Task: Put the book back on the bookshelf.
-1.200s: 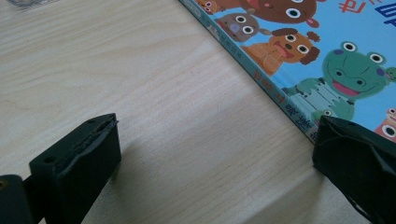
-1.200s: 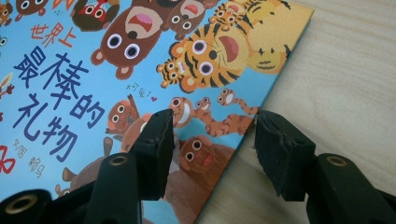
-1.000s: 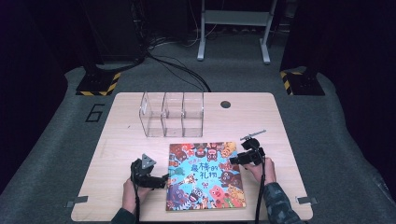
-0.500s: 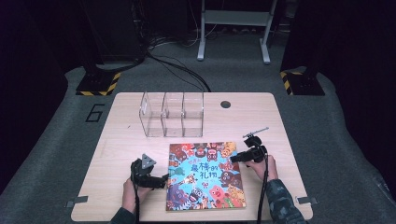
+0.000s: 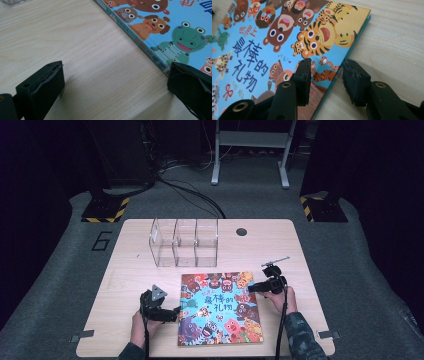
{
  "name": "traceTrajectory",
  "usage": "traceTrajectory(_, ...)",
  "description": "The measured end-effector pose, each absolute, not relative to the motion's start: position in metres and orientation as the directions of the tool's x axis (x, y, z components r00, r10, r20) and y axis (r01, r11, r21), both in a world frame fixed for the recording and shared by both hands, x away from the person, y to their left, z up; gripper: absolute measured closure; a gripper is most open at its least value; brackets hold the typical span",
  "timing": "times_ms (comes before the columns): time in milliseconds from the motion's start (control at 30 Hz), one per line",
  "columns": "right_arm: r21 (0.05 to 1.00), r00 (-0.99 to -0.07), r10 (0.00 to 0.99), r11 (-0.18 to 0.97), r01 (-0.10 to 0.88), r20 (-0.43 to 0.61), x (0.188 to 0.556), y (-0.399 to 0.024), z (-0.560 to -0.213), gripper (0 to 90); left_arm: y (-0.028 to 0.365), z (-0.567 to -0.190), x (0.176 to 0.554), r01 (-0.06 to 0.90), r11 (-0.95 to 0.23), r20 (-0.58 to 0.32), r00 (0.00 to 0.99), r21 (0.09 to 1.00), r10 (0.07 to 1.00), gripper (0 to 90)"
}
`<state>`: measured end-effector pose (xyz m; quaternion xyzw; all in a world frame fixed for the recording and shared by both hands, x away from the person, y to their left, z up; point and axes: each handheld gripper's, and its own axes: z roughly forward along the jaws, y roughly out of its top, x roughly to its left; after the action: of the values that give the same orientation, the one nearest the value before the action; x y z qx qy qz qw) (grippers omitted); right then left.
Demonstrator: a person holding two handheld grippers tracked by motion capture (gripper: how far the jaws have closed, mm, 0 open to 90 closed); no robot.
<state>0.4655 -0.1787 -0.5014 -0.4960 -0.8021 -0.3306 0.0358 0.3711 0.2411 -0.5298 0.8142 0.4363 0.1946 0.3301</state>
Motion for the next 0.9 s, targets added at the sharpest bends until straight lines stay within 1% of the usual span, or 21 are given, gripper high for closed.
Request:
traceTrajectory(33,0.489,-0.494,0.773,0.277,0.827,0.397,0.465,-0.179,-0.501,58.7,0.241,-0.53,0.371,0.584,-0.402,0.028,0.543,0.706,0.839,0.9)
traceTrajectory(200,0.515,-0.506,0.754,0.261,0.816,0.42,0.465,-0.184,-0.501,60.2,0.241,-0.53,0.371,0.584,-0.401,0.028,0.543,0.706,0.839,0.9)
traceTrajectory(300,0.504,-0.485,0.754,0.238,0.83,0.444,0.463,-0.186,-0.498,60.4,0.241,-0.53,0.371,0.584,-0.401,0.027,0.543,0.706,0.839,0.9)
traceTrajectory(367,0.521,-0.498,0.746,0.238,0.82,0.443,0.463,-0.187,-0.498,60.4,0.241,-0.53,0.371,0.582,-0.401,0.028,0.544,0.707,0.839,0.9)
traceTrajectory(467,0.514,-0.484,0.735,0.215,0.83,0.474,0.463,-0.189,-0.497,60.3,0.241,-0.53,0.371,0.582,-0.401,0.028,0.544,0.707,0.839,1.0)
traceTrajectory(767,0.542,-0.495,0.721,0.196,0.817,0.485,0.461,-0.192,-0.492,60.4,0.241,-0.53,0.371,0.583,-0.398,0.025,0.542,0.708,0.84,1.1)
traceTrajectory(800,0.526,-0.476,0.724,0.183,0.831,0.5,0.46,-0.191,-0.49,60.4,0.241,-0.53,0.371,0.584,-0.399,0.026,0.543,0.707,0.84,1.1)
traceTrajectory(900,0.544,-0.49,0.719,0.185,0.818,0.493,0.459,-0.192,-0.489,60.5,0.241,-0.53,0.371,0.582,-0.4,0.027,0.544,0.708,0.839,1.1)
